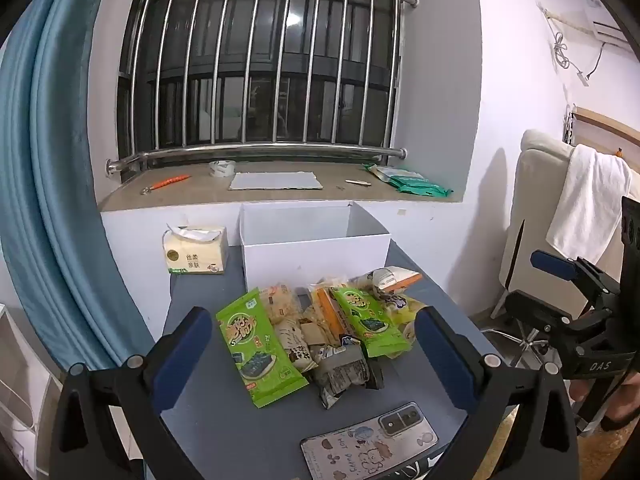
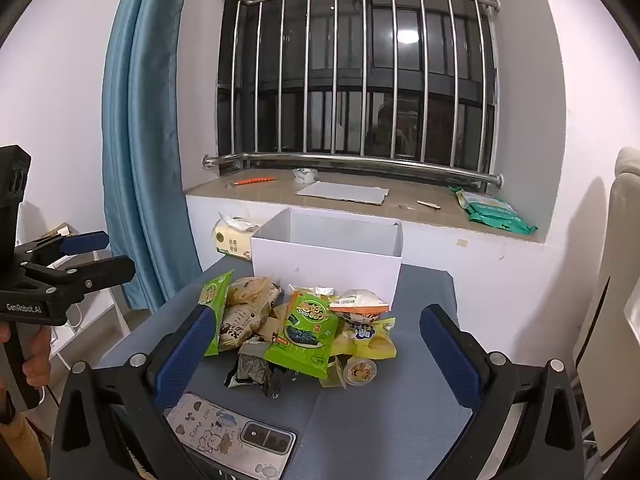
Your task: Organize snacks
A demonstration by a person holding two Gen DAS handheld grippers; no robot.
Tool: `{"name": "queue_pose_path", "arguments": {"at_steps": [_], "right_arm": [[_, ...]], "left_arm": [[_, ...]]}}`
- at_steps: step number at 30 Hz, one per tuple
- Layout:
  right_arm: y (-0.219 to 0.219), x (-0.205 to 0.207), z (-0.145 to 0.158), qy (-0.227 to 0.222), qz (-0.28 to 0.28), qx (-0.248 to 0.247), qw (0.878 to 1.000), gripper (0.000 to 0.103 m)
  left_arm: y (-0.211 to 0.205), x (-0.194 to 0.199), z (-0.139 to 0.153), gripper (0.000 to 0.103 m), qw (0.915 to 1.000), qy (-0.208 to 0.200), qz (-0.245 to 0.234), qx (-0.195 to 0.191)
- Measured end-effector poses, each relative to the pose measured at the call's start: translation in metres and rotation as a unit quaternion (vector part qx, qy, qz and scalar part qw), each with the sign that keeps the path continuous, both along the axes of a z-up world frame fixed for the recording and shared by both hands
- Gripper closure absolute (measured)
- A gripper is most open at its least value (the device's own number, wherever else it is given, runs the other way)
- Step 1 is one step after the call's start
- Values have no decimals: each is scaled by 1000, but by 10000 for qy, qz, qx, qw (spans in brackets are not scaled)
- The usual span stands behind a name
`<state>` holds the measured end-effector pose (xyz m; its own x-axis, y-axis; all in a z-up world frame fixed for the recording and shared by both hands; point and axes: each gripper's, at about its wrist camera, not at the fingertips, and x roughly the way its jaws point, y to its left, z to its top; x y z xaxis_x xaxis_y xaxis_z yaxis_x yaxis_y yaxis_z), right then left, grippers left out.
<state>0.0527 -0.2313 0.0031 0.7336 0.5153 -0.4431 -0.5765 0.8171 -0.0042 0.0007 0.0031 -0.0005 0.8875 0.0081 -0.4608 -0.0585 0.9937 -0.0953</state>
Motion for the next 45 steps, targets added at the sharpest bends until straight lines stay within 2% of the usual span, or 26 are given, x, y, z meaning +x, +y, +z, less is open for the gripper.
{"name": "queue_pose_path", "arguments": {"at_steps": [45], "right_arm": [[-2,-1,2,-16,-6,18,10000,0]], "left_arm": [[1,-4,-7,0,10000,29,62,2]]}}
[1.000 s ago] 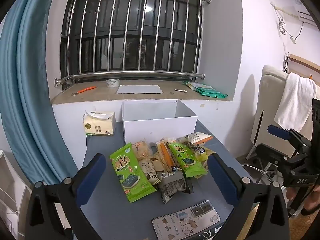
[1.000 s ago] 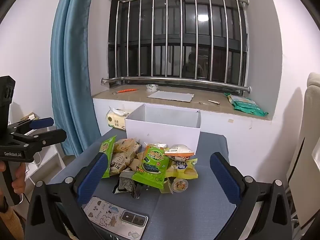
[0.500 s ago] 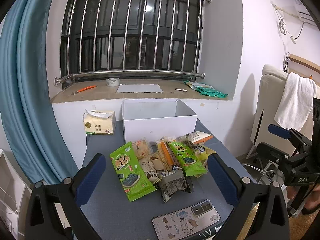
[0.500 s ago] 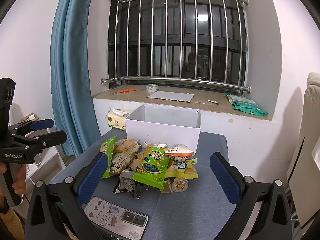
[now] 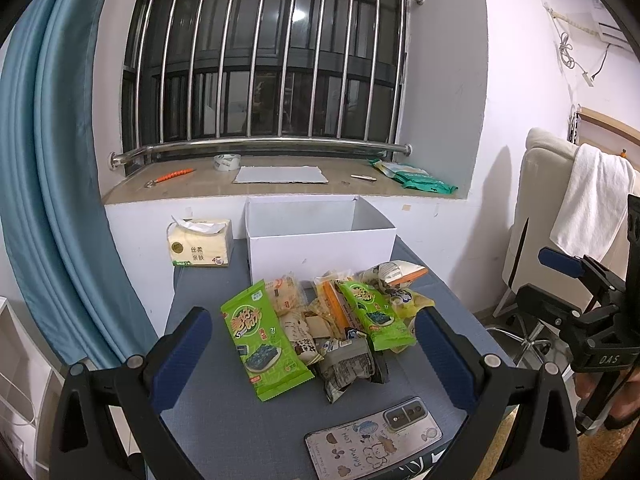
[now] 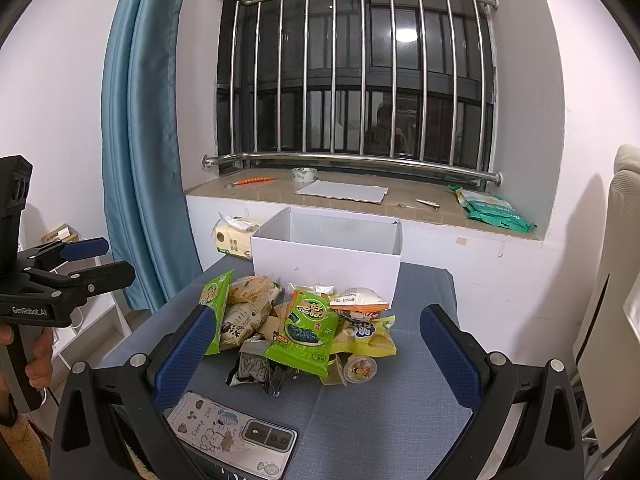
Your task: Organize snacks
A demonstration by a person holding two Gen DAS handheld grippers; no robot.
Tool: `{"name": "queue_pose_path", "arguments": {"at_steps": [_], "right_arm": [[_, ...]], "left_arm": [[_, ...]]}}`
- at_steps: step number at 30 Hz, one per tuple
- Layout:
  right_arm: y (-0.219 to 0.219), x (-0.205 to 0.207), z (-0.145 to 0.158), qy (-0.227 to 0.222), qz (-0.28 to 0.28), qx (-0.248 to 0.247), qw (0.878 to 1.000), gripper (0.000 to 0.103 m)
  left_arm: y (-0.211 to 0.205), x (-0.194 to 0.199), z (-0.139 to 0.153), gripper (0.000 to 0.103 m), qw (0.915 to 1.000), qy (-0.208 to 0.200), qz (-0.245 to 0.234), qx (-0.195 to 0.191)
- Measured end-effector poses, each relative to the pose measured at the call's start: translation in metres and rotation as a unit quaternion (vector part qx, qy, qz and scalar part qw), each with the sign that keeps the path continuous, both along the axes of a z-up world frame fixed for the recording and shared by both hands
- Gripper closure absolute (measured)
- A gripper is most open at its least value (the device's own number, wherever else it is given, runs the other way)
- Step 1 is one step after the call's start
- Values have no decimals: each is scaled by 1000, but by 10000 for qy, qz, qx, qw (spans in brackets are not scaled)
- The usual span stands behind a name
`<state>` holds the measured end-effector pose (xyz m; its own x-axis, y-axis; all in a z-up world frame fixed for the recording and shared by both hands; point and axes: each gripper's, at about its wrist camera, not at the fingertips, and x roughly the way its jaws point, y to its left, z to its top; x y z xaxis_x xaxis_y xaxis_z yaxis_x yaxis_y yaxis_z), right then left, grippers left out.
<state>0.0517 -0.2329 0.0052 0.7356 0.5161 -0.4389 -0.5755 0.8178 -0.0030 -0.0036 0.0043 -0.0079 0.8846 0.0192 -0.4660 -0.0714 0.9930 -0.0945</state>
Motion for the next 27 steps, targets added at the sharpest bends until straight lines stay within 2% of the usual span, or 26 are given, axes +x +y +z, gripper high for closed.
{"name": "queue_pose_path", "arguments": {"at_steps": [27], "right_arm": [[0,-1,-7,45,-3,-14,10000,0]], "left_arm": [[1,-2,-3,0,10000,25,8,-16]]}}
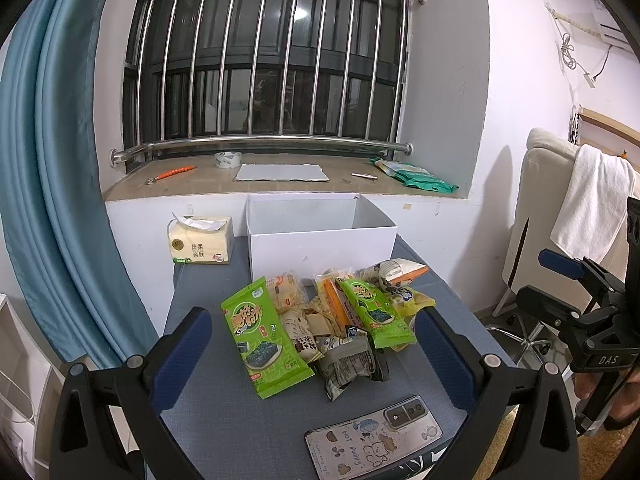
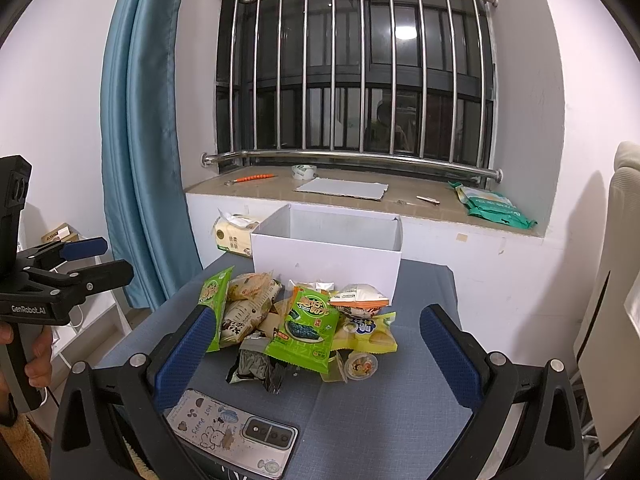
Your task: Organize snacks
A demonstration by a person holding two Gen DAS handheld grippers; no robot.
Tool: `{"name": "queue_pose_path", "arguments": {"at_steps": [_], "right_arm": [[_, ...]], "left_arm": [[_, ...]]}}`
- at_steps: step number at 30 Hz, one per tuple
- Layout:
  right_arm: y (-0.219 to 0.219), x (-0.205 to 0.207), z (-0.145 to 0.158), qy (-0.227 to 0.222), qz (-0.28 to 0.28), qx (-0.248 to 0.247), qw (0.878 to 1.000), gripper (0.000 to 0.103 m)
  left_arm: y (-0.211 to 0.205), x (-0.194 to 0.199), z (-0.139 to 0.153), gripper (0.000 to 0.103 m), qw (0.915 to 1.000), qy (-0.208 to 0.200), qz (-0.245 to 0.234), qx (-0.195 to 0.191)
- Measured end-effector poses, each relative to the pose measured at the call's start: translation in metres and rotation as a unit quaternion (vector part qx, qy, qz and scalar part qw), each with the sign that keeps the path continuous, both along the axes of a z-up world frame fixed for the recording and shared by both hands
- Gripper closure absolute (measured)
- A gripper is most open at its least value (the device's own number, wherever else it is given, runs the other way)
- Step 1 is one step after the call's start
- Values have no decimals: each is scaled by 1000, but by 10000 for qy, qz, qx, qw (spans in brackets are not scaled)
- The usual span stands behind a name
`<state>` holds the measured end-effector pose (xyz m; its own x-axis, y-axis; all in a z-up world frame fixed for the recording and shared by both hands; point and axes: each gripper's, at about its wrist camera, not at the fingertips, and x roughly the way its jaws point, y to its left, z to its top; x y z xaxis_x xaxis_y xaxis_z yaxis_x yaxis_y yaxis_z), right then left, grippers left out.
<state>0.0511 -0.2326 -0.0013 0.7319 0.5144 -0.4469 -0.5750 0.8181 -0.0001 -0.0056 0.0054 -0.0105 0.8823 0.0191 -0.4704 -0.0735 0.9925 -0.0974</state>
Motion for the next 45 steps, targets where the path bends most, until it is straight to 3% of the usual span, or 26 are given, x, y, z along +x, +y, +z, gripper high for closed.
{"name": "queue_pose_path", "arguments": {"at_steps": [32,37,45], "right_arm": [[1,3,-5,72,-32,-16,10000,0],[9,27,-20,331,-168,-164,9992,0],[36,105,-58,771,-359,-475,9952,0]], "left_arm": [[1,0,1,0,10000,34,14,-26],[4,-1,-2,0,10000,81,15,-57],[14,-5,-8,0,9997,149,82,-146]]}}
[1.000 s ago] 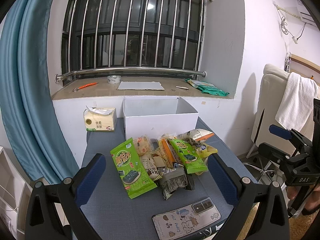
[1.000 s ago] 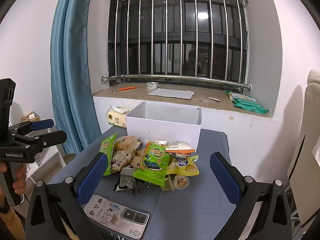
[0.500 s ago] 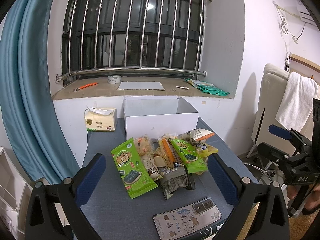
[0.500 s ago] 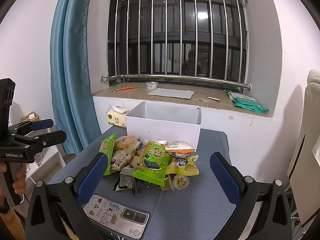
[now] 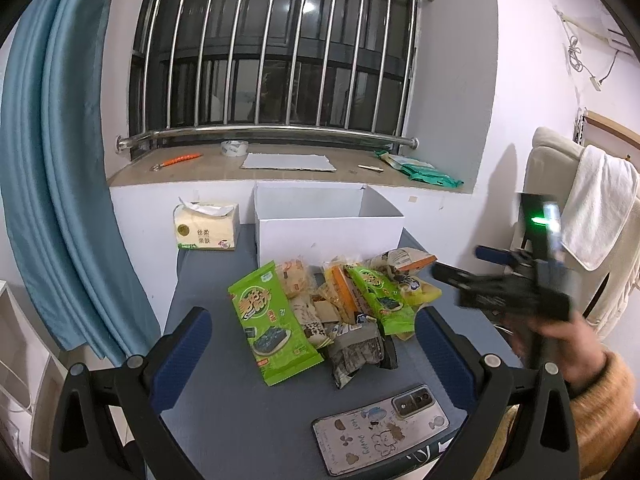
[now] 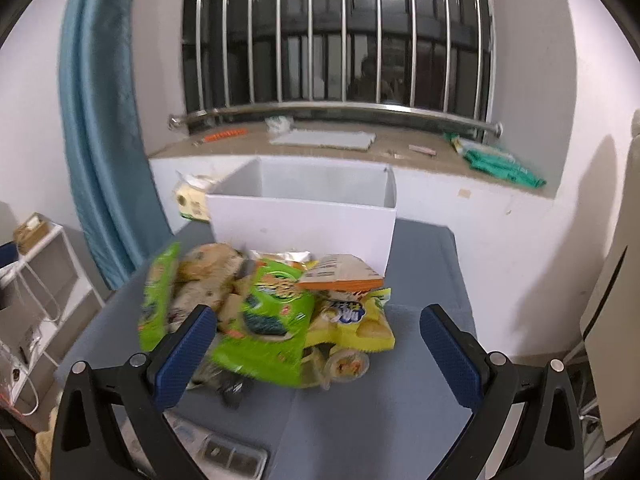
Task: Organize snacks
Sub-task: 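Grasp a white-orange snack packet with the right tool while the left tool grasps a green seaweed bag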
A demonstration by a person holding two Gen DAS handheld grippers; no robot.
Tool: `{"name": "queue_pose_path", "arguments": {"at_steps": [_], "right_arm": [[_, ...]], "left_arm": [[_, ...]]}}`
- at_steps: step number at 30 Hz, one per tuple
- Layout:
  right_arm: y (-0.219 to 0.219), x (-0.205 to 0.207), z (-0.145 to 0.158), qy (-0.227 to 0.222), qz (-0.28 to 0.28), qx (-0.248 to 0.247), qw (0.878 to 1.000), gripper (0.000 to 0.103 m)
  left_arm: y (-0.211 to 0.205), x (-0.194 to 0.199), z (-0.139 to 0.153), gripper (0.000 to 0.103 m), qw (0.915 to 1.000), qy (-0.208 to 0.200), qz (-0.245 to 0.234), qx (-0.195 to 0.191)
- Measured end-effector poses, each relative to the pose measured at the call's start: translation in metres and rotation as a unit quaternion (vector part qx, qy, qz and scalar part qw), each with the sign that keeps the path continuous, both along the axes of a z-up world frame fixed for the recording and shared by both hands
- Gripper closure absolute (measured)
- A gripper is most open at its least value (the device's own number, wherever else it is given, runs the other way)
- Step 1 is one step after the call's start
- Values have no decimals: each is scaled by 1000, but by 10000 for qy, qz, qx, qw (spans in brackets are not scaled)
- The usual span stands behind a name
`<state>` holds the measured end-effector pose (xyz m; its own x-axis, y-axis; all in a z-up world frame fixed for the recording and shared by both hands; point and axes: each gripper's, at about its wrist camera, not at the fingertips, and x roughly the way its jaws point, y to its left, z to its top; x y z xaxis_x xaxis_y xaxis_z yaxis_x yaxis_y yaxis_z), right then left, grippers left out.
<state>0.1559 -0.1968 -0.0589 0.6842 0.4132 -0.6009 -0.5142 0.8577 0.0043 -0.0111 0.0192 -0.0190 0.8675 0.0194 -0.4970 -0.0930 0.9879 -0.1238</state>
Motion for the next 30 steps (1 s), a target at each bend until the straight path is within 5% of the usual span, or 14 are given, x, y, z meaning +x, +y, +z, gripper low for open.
{"name": "queue_pose_path", "arguments": {"at_steps": [12,15,25,30], "right_arm": [[47,106,-65,667,-389,-660,9948,0],[46,111,-71,973,-277,-529,9935,27],[10,76,-36,336,-281,206,9988,54],[-12,55,-14,111,-196,513,9984,57]], "left_arm": [[21,-3,-19,0,9992,258,227,-192],[23,-2,-23,0,9990,304,257,-214],[36,16,-43,0,9959,536,346,-649],[43,42,-61,0,9929,740,378,-847]]}}
